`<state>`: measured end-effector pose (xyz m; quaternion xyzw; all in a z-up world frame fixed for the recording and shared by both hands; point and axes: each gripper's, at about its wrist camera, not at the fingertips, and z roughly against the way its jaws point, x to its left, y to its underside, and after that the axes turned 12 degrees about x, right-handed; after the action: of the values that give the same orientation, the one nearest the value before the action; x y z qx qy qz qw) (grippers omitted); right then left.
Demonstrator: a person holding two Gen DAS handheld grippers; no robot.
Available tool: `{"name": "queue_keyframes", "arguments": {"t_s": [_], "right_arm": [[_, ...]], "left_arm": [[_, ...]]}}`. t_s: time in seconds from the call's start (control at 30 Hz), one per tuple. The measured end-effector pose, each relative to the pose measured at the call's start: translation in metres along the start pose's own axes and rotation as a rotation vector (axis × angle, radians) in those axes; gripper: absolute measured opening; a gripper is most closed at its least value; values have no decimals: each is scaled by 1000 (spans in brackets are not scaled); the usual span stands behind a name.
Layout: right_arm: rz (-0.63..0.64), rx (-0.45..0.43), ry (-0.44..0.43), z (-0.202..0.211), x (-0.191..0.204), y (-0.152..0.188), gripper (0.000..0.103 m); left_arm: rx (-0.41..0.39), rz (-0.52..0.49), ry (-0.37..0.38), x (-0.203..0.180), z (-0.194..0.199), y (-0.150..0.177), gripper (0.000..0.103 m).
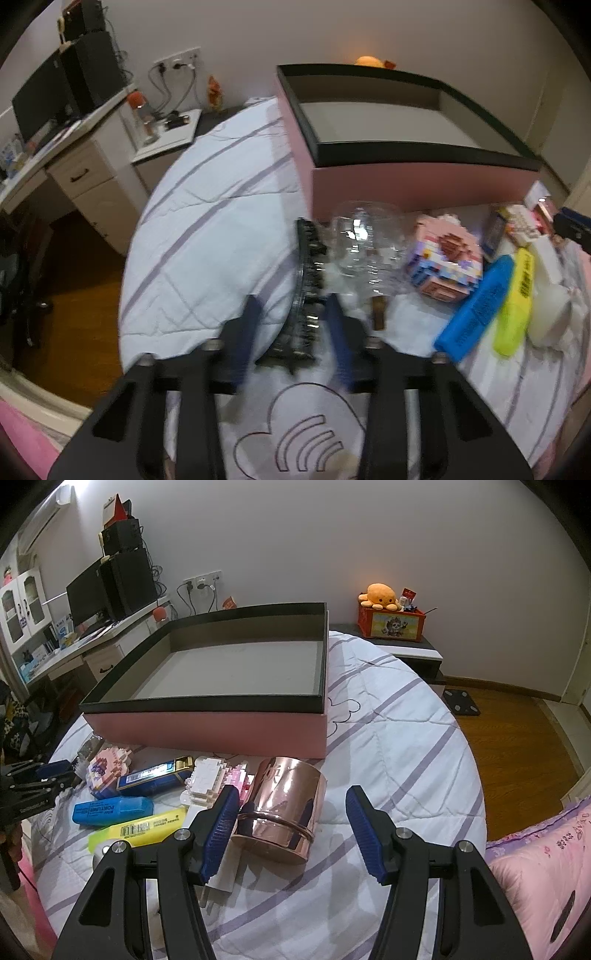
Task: Organize rigid objects
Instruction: 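Grasp the black hair clip with the left tool while the right tool grasps the copper cup, then carry the hair clip and copper cup into the pink box and release both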
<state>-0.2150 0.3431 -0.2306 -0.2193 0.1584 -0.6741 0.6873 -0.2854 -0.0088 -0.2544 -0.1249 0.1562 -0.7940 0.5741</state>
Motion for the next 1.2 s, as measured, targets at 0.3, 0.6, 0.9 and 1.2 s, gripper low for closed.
{"name": "queue_keyframes", "arguments": {"t_s": [0.3, 0.6, 0.9, 1.2], "right_arm": [[-6, 9, -27, -3, -3, 0, 61], [-19, 36, -66, -19, -2, -5, 54], [-23, 20, -85, -13, -7, -1, 52], [3, -34, -94, 7, -1, -9, 52]], "left_arm": [[-32, -17, 78, -3, 21, 20, 20], [-63, -19, 119, -2, 38, 23, 20], [-104, -40, 170, -11, 55, 15, 20], [-148, -91, 194, -34, 69, -3, 20]]}}
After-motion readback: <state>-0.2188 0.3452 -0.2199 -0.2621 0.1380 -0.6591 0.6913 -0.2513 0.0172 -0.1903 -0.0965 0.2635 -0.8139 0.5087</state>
